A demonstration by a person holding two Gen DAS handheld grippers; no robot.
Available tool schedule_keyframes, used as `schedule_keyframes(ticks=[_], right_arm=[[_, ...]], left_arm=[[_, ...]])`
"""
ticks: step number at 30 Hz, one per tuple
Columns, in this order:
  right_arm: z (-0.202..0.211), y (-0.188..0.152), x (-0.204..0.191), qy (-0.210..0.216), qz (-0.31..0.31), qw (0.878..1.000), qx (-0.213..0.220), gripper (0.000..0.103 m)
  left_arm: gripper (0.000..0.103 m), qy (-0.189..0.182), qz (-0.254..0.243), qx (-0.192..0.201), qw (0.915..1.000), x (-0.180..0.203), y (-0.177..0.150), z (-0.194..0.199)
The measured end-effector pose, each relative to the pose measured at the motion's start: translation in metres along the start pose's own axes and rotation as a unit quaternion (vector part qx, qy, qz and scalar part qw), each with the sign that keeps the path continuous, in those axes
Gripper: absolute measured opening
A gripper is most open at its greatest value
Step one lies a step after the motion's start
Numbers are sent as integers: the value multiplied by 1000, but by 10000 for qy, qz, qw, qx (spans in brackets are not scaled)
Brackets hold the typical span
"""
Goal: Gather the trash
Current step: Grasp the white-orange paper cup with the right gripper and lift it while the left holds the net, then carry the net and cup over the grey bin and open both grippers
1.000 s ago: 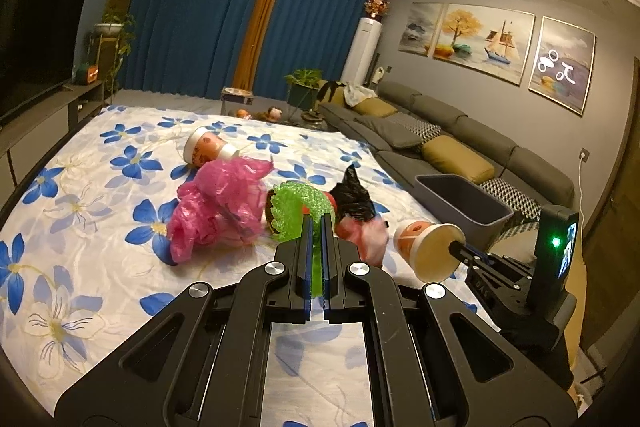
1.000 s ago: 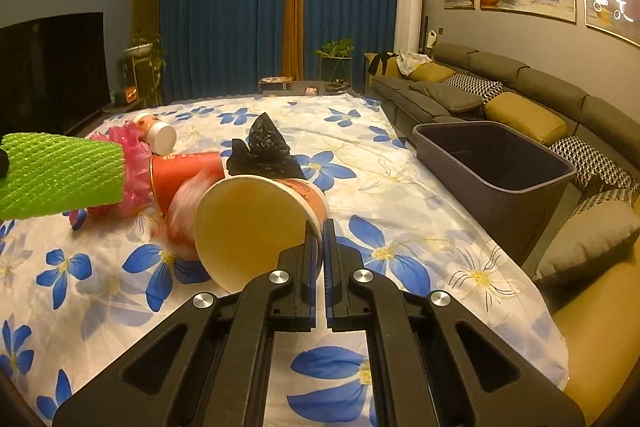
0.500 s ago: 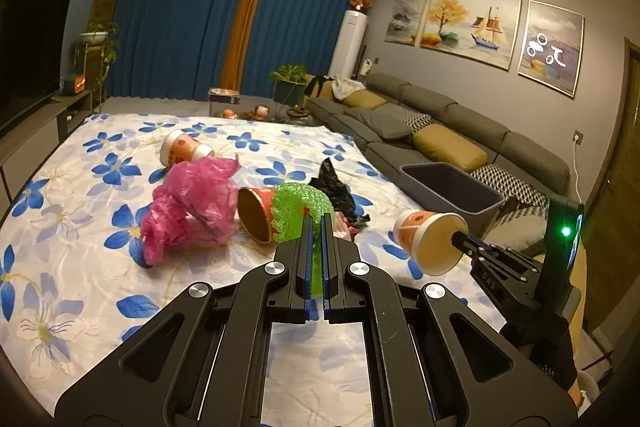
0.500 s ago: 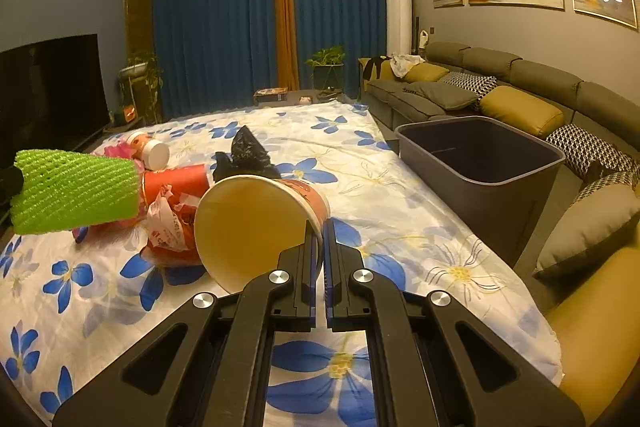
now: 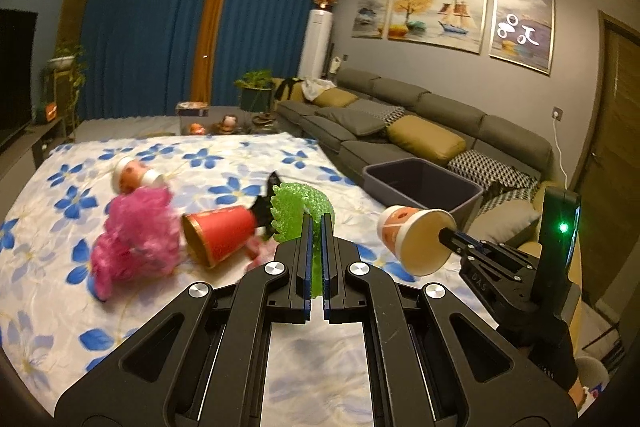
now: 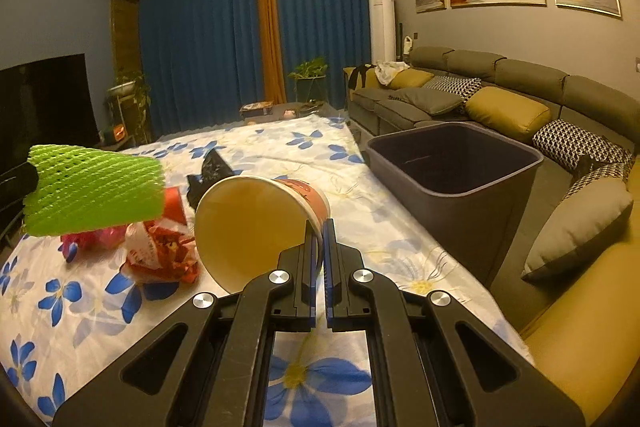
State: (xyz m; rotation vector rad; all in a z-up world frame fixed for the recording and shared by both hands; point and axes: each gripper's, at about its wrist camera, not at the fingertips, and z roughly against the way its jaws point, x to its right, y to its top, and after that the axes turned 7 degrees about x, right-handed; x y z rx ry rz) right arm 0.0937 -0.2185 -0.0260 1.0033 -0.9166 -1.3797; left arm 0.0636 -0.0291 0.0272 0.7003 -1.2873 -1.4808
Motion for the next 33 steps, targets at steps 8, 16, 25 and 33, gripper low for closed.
schedule_keyframes(ticks=[8,16,25,33], right_arm=[[-3,11,22,-193,-39,9997,163,4],[-10,35,57,-593,-172,9970,459,4],[-26,63,111,-1093,-325,9907,740,4],[-50,70,141,-1325,-445,9877,707,4]], left_arm=[[3,-357,-205,5,9992,33,12,-34],[3,-798,-416,96,9959,76,32,-89],[3,-1262,-372,143,9912,114,44,-175],[3,-1483,-361,-87,9882,141,33,-238]])
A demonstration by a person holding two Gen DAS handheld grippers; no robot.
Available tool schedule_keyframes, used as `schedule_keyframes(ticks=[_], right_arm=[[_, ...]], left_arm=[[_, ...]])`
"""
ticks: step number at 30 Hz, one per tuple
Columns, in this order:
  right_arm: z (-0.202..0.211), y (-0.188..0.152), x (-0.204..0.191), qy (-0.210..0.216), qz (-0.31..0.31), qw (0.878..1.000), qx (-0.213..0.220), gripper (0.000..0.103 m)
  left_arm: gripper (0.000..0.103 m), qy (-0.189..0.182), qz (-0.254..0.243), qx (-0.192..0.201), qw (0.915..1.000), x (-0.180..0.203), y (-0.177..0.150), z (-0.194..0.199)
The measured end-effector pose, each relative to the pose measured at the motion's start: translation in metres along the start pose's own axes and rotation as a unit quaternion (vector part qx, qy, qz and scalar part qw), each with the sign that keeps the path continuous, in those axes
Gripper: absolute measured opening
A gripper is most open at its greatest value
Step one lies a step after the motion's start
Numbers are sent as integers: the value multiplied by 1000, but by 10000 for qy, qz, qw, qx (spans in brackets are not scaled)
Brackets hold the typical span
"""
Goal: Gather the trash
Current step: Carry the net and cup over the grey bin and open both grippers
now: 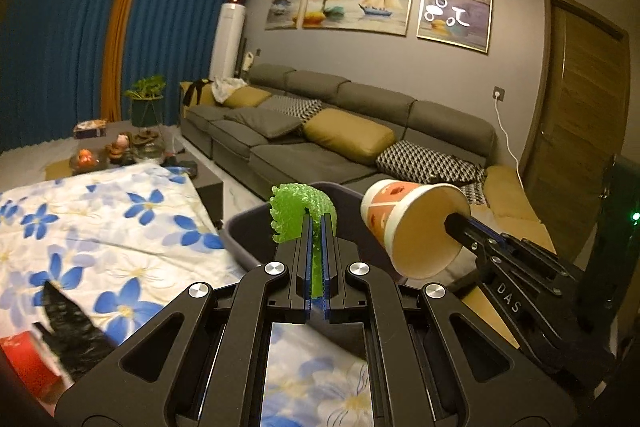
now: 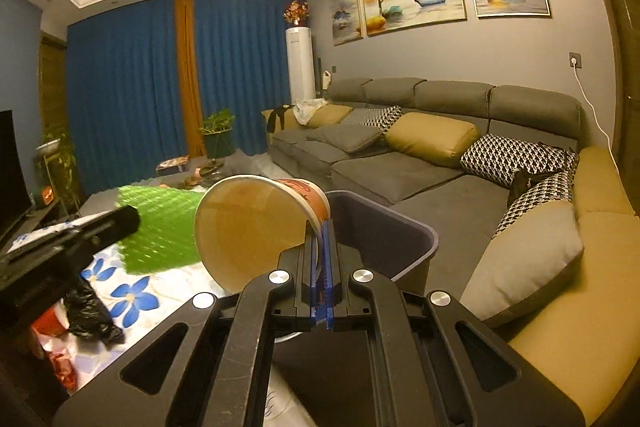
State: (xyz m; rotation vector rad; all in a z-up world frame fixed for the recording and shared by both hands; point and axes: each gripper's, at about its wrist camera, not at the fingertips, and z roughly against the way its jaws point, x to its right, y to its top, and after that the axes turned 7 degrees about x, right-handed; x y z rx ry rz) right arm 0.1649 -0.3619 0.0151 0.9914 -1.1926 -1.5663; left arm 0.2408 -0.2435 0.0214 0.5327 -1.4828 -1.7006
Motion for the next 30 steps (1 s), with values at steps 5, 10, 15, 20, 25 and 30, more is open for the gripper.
schedule_keyframes(ticks=[5,10,15,20,25,30], right_arm=[[-17,-1,6,-51,-105,9999,-60,4],[-30,-3,6,-104,-131,9998,-108,4],[-40,-10,11,-103,-275,9993,-228,4],[-48,-15,9,-119,-279,9990,-320,4],[-55,-16,10,-61,-327,9987,-379,4],[-63,-18,12,14,-342,9985,-428,4]], left_arm=[[3,-163,64,-84,9998,1,-9,-23],[3,-255,53,-223,9994,5,-14,-46],[3,-393,52,-402,9984,9,-23,-64],[3,-405,27,-586,9975,11,-31,-75],[3,-411,134,-774,9961,8,-37,-82],[55,-236,157,-886,9957,-2,-41,-77]])
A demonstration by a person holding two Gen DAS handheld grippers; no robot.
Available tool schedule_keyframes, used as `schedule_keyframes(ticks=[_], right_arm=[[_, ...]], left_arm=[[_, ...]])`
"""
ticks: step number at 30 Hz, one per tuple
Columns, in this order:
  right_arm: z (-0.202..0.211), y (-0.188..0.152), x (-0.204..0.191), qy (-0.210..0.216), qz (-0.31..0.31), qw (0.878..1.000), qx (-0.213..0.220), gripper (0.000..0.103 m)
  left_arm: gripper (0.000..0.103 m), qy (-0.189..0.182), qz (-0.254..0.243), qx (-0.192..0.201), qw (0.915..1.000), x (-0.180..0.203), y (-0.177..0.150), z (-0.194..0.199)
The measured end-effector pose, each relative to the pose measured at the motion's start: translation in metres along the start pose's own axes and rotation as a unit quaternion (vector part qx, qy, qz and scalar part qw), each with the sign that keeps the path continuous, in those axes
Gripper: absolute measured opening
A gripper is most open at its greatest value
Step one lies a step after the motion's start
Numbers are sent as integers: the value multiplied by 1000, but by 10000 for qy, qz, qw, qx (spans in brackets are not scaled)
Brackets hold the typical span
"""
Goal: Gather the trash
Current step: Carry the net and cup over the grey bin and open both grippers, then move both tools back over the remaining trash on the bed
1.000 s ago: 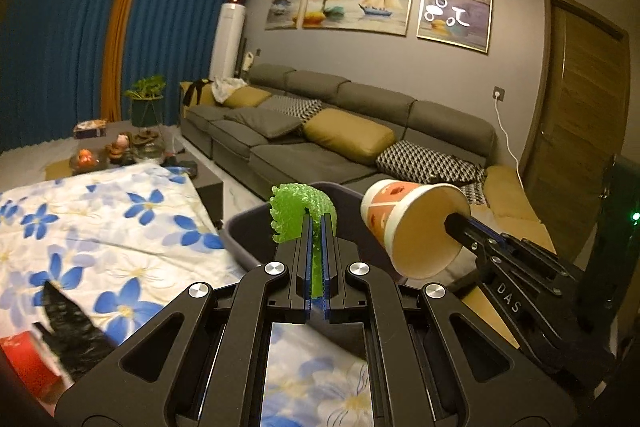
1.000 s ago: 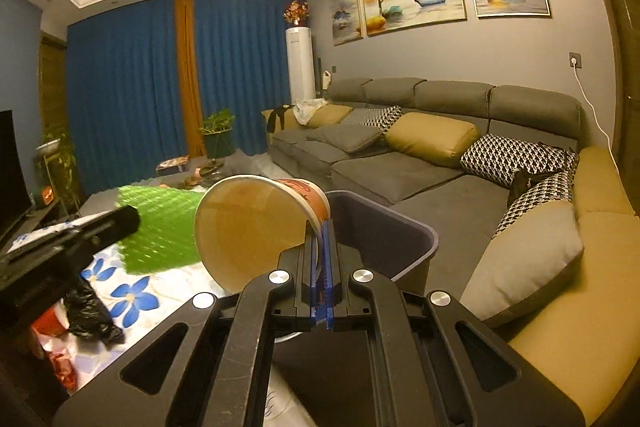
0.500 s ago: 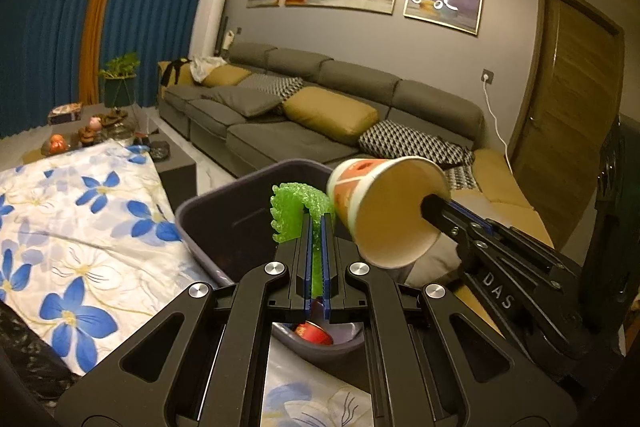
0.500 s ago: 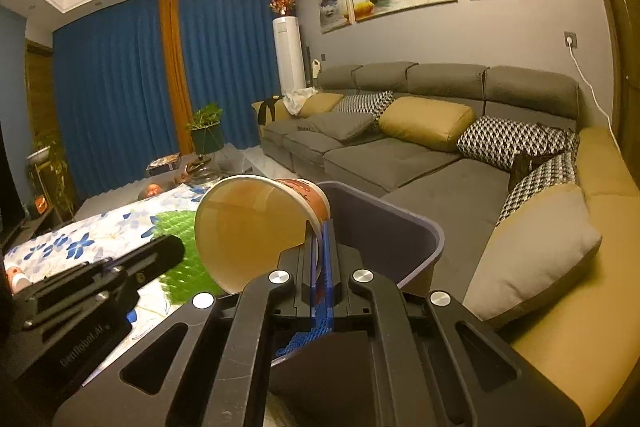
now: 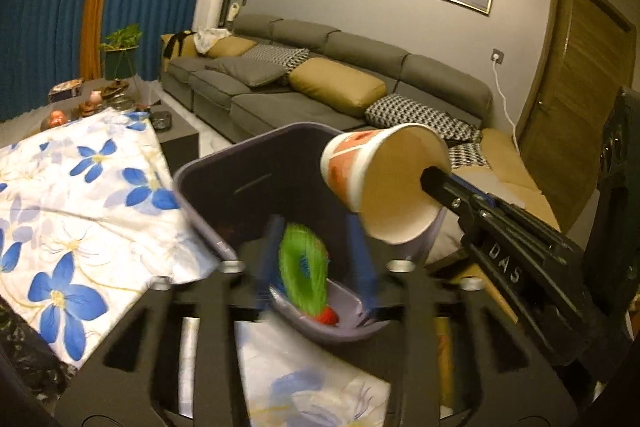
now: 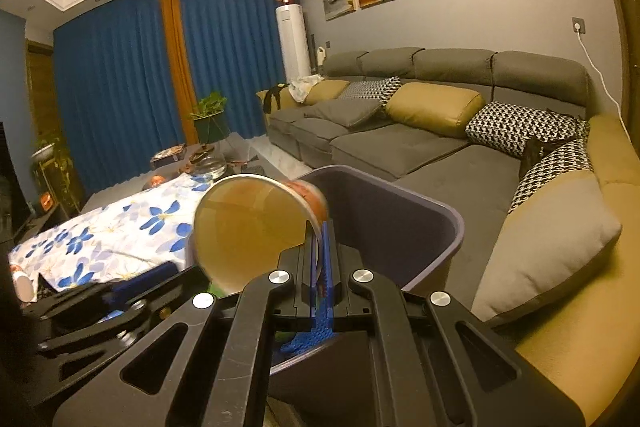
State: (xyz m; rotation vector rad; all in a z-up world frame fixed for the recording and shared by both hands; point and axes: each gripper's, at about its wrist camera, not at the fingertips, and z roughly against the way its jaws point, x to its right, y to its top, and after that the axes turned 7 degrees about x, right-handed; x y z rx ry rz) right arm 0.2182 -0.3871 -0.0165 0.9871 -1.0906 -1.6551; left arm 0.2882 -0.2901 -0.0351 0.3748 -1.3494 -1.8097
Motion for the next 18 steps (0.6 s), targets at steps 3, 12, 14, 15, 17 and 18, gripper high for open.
schedule_keyframes(ticks=[3,12,14,15,17,18], right_arm=[[-6,-2,1,76,-120,9998,-116,4],[-16,-6,-13,104,-75,9995,-275,33],[-9,-4,-15,48,-47,9998,-167,44],[-5,-2,-16,22,-30,9999,-111,45],[4,2,-17,-34,-11,10000,-52,50],[11,3,-18,-29,3,10000,-4,52]], left_arm=[[73,109,196,9,9997,-15,-2,9],[83,790,647,357,9941,-39,-1,73],[84,888,657,476,9927,-37,-2,91],[85,942,645,517,9921,-37,-2,99],[85,1077,601,595,9906,-36,-5,116],[86,1125,585,617,9900,-35,-6,121]])
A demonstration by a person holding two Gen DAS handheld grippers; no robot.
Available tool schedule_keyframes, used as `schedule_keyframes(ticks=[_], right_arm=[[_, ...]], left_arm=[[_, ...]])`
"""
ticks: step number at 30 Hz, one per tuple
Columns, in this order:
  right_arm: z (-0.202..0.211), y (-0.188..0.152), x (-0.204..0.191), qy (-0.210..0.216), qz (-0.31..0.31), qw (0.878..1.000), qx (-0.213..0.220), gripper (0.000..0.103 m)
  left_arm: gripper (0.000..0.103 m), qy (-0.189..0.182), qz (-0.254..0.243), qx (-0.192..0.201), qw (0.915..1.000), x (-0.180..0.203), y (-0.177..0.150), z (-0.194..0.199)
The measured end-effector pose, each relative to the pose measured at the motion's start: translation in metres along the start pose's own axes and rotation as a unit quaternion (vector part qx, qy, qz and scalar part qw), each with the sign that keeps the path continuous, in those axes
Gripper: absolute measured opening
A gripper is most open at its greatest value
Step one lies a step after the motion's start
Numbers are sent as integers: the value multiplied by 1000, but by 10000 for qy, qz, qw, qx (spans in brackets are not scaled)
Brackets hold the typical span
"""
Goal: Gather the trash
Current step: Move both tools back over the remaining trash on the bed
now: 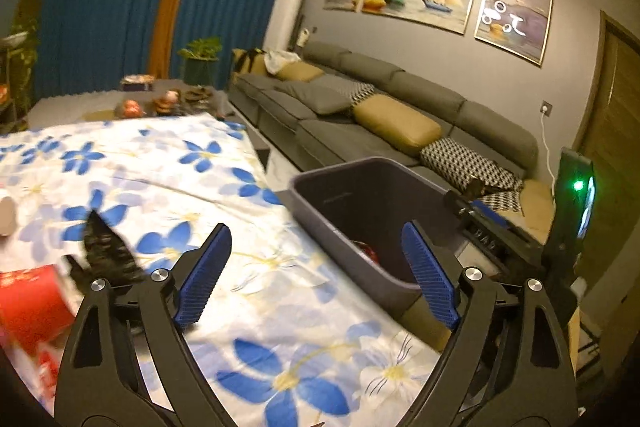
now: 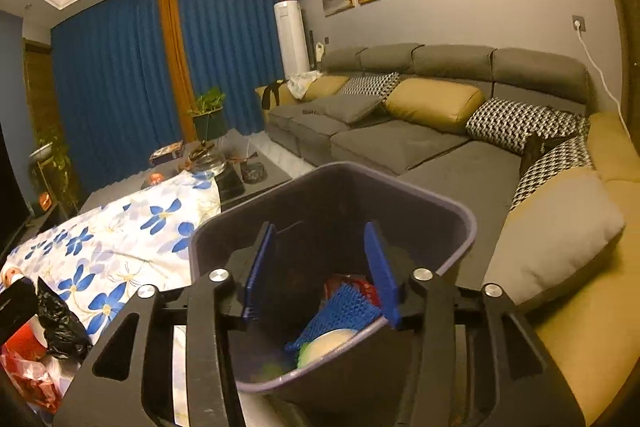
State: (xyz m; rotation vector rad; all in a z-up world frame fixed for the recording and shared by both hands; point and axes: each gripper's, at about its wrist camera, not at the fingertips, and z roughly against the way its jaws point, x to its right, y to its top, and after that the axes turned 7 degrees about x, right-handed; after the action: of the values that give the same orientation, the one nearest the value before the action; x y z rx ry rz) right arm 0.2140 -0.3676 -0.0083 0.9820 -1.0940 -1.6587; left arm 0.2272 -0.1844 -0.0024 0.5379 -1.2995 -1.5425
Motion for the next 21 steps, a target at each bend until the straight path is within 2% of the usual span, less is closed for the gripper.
schedule_keyframes(ticks=[5,8,13,21], right_arm=[[39,-2,-11,142,152,9996,195,70],[62,-8,-27,374,242,9987,245,75],[95,-24,-57,923,232,9953,174,76],[131,-49,-113,1792,276,9834,-82,78]], left_arm=[[86,352,-16,131,9993,-13,-4,40],[87,542,112,166,9983,-29,-10,65],[87,1058,53,263,9940,-54,-17,107],[88,1948,16,452,9798,-104,-32,172]])
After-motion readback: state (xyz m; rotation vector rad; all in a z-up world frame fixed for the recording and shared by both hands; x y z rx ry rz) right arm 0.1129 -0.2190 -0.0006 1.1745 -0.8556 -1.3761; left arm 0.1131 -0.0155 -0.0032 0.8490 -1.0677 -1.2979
